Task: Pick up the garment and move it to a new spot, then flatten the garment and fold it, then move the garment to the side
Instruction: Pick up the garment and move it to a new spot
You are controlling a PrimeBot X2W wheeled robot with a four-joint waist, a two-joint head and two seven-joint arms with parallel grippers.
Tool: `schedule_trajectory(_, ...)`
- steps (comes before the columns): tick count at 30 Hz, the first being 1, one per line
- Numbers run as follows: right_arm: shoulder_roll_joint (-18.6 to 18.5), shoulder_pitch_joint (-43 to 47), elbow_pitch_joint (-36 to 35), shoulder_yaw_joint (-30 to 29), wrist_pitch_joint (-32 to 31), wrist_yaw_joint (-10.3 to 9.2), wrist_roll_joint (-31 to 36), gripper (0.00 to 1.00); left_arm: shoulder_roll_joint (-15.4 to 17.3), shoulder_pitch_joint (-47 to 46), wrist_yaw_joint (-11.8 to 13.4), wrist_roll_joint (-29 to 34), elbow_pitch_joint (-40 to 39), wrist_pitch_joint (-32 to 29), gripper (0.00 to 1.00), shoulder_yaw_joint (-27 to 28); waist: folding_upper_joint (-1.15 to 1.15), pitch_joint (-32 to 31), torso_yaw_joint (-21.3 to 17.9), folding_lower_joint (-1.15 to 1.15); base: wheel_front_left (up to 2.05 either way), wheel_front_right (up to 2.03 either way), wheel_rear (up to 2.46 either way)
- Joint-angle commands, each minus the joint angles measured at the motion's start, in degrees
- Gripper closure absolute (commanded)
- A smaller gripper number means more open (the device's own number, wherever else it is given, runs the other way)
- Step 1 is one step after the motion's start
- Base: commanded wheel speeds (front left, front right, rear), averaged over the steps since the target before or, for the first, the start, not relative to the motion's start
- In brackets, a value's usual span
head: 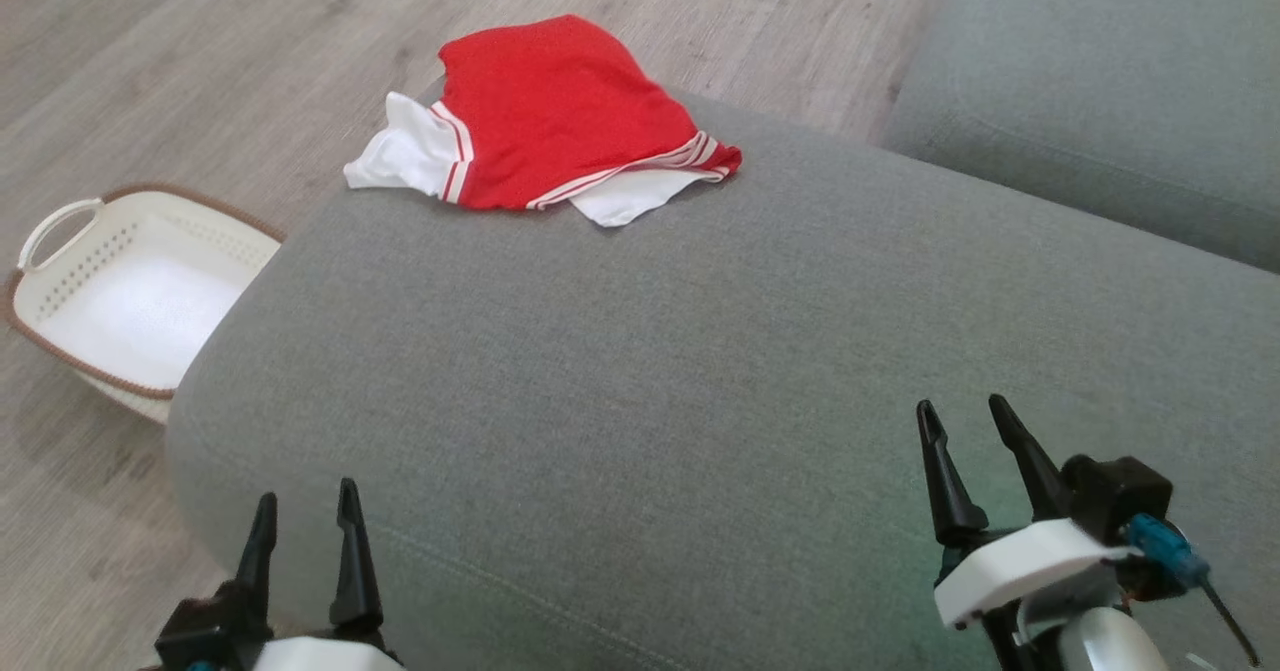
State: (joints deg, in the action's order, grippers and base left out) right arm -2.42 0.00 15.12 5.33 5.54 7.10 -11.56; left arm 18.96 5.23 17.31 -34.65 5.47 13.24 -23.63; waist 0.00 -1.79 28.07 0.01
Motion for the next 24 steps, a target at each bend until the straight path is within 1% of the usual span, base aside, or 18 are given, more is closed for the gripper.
schedule_trajectory(1,-0.46,-3.35,-1.61,1.42,0.42,0.39,0.42,0.0,0.54,-1.77,0.51,0.22,-1.91,0.77,0.0,2.88,0.0,0.46,0.37,-0.01,0.0,0.0,0.0)
schedule_trajectory(5,-0.46,-4.09,-1.25,1.27,0.54,0.39,0.92,0.0,0.57,-1.33,0.62,0.21,-2.28,1.03,0.0,3.53,0.0,1.33,1.0,-0.01,0.0,0.0,0.0)
schedule_trajectory(8,-0.46,-4.37,-1.7,0.81,0.32,0.39,1.39,0.0,1.37,-2.0,0.41,0.39,-2.33,0.98,0.0,3.94,0.0,1.96,1.46,-0.01,0.0,0.0,0.0)
schedule_trajectory(11,-0.46,-4.25,-2.75,-0.55,0.01,0.39,2.26,0.0,3.29,-4.6,-0.1,1.08,-2.46,-0.21,0.0,4.29,0.0,2.63,1.93,-0.01,0.0,0.0,0.0)
schedule_trajectory(12,-0.46,-4.25,-2.75,-0.55,0.01,0.39,2.26,0.0,3.29,-4.6,-0.1,1.08,-2.46,-0.21,0.0,4.29,0.0,2.63,1.93,-0.01,0.0,0.0,0.0)
schedule_trajectory(13,-0.46,-3.85,-3.91,-1.9,-0.39,0.39,3.05,0.0,5.29,-7.63,-0.75,1.94,-2.64,-1.74,0.0,4.46,0.0,3.05,2.18,-0.01,0.0,0.0,0.0)
schedule_trajectory(14,-0.46,-3.8,-4.8,-2.51,-0.78,0.39,3.57,0.0,6.38,-9.51,-1.17,2.31,-2.88,-2.6,0.0,4.66,0.0,3.81,2.12,-0.01,0.0,0.0,0.0)
schedule_trajectory(18,-0.46,-6.35,-8.99,-2.41,-3.5,0.39,6.58,0.0,11.53,-17.42,-1.81,3.8,-4.13,-5.15,0.0,7.38,0.0,8.33,-1.98,-0.01,0.0,0.0,0.0)
schedule_trajectory(20,-0.46,-8.06,-10.78,-2.31,-4.85,0.39,8.01,0.0,14.01,-21.95,-2.74,4.19,-4.06,-6.63,0.0,8.54,0.0,10.39,-4.24,-0.01,0.0,0.0,0.0)
schedule_trajectory(21,-0.46,-8.06,-10.78,-2.31,-4.85,0.39,8.01,0.0,14.01,-21.95,-2.74,4.19,-4.06,-6.63,0.0,8.54,0.0,10.39,-4.24,-0.01,0.0,0.0,0.0)
schedule_trajectory(24,-0.46,-10.24,-13.4,-1.93,-6.77,0.39,9.63,0.0,17.37,-29.34,-4.95,4.27,-2.17,-8.92,0.0,9.91,0.0,13.41,-7.86,-0.01,0.0,0.0,0.0)
